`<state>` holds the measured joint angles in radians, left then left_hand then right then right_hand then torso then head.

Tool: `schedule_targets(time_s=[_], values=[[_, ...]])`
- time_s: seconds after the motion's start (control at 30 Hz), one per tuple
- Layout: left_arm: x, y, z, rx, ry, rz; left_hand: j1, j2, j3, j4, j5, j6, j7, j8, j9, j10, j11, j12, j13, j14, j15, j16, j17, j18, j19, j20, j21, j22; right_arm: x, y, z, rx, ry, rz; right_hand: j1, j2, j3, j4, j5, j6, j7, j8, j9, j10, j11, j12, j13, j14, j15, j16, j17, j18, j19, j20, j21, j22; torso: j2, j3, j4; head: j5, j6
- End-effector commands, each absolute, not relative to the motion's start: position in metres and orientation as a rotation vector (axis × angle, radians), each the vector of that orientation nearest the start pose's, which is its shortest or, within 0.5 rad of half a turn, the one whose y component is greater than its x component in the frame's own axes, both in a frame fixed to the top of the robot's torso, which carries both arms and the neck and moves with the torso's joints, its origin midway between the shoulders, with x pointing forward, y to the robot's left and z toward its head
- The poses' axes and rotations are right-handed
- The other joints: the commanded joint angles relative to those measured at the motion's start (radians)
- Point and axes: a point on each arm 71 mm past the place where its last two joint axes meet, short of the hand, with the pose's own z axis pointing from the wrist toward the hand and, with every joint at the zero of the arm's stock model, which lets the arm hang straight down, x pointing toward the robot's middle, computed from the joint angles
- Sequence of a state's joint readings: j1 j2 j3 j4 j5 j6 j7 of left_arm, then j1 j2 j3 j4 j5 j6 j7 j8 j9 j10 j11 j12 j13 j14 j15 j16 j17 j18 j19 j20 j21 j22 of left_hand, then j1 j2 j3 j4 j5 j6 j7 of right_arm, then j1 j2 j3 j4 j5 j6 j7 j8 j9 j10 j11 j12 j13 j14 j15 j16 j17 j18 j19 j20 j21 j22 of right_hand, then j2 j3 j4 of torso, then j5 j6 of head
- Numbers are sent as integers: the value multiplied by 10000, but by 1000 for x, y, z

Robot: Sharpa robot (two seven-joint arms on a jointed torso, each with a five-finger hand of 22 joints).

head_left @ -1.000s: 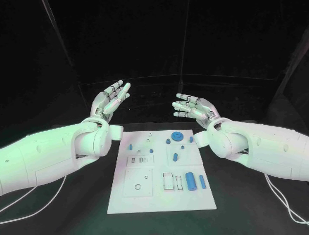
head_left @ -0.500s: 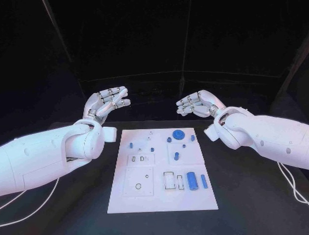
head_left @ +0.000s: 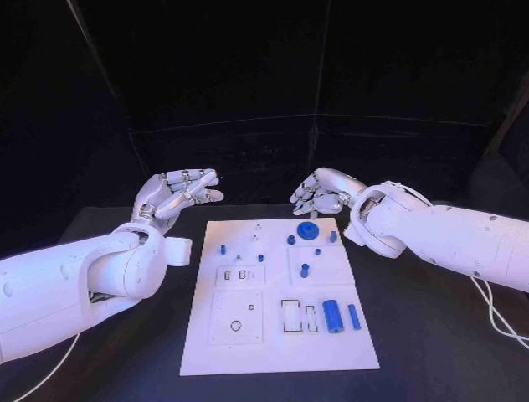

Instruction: Assemble the parts on the task board

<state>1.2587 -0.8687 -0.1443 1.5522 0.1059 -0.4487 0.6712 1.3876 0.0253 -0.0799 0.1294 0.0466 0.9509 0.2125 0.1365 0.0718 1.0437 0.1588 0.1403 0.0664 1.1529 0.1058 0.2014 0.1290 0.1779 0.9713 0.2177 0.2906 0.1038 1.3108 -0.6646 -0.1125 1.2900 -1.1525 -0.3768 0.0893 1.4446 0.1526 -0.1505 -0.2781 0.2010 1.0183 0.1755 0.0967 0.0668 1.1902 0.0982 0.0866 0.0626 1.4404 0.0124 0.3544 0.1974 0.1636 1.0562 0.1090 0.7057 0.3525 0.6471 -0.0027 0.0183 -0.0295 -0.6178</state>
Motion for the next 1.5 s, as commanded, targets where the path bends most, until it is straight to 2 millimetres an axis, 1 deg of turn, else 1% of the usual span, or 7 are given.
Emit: schedule_targets(time_s=[0.03, 0.13, 0.33, 0.43, 0.7, 1.2, 1.5], values=[[476, 223, -165, -10288, 11577, -15688, 55, -48, -46, -59, 36, 43, 20, -14, -21, 39, 4, -11, 0, 21, 13, -27, 11, 65, 45, 4, -23, -32, 536, -165, -161, -2092, 16165, 6596, -421, -161, -63, -122, -15, 11, -6, -334, -17, -160, -30, -252, 13, 682, -116, 1423, 1097, 185, 264, -90, 1382, 840, 400, -32, 27, -72, 136], [472, 221, -163, -10287, 11620, -15827, 27, -66, -84, -74, 36, 41, 26, -42, -32, 34, 11, -47, -5, 24, 18, -52, 19, 65, 50, 7, -46, -53, 536, -158, -162, -2624, 16244, 6189, -478, -193, -52, -112, -35, -116, -18, -333, -14, -292, -4, -241, 25, 625, -106, 1929, 1497, 192, 198, -63, 1677, 1030, 511, -57, 0, -88, 143], [469, 217, -162, -10285, 11702, -15998, 17, -63, -105, -94, 37, 38, 23, -69, -40, 29, 11, -80, -8, 65, 10, -52, 36, 69, 78, 4, -54, -65, 539, -150, -163, -3340, 16338, 5441, -577, -279, -11, -105, -79, -291, -54, -329, -7, -446, 10, -221, 40, 501, -85, 2774, 2187, 156, 159, -21, 2363, 1640, 735, -51, -39, -76, 203], [468, 216, -162, -10287, 11726, -16036, 17, -62, -107, -97, 37, 37, 23, -72, -40, 28, 11, -83, -8, 67, 10, -53, 37, 69, 80, 4, -55, -67, 540, -148, -163, -3552, 16420, 5180, -628, -304, 13, -96, -100, -320, -64, -326, -4, -516, 23, -214, 48, 466, -81, 3187, 2535, 75, 352, -6, 2848, 2245, 784, -51, -34, -82, 203], [468, 215, -162, -10295, 11769, -16090, 18, -50, -111, -110, 38, 32, 26, -89, -45, 19, 14, -105, -11, 63, 14, -68, 41, 67, 85, 5, -65, -77, 540, -145, -166, -4012, 16794, 4699, -700, -314, 168, -88, -125, -337, -82, -315, 2, -553, 8, -193, 69, 486, -61, 5473, 4827, -186, 987, 28, 4290, 4120, 911, -45, 35, -109, 209], [468, 215, -162, -10320, 11816, -16110, 13, -30, -137, -151, 37, 15, 52, -141, -55, -12, 34, -172, -16, 50, 28, -115, 51, 63, 93, 12, -101, -109, 541, -137, -168, -4375, 16968, 4707, -685, -264, 404, -108, -78, -264, -87, -306, 6, -527, 11, -171, 68, 467, -34, 6879, 6204, -391, 1510, 65, 5313, 5552, 972, -27, 52, -48, 153], [469, 216, -162, -10335, 11808, -16046, 13, -25, -139, -156, 37, 14, 55, -147, -56, -16, 37, -180, -17, 47, 30, -121, 52, 62, 94, 14, -106, -113, 542, -137, -171, -4446, 17218, 4565, -463, -62, 839, -137, -72, -119, -114, -295, 8, -125, -66, -113, 63, 525, -90, 7671, 7009, -540, 1934, 25, 5939, 6503, 970, -29, 42, -31, 112]])
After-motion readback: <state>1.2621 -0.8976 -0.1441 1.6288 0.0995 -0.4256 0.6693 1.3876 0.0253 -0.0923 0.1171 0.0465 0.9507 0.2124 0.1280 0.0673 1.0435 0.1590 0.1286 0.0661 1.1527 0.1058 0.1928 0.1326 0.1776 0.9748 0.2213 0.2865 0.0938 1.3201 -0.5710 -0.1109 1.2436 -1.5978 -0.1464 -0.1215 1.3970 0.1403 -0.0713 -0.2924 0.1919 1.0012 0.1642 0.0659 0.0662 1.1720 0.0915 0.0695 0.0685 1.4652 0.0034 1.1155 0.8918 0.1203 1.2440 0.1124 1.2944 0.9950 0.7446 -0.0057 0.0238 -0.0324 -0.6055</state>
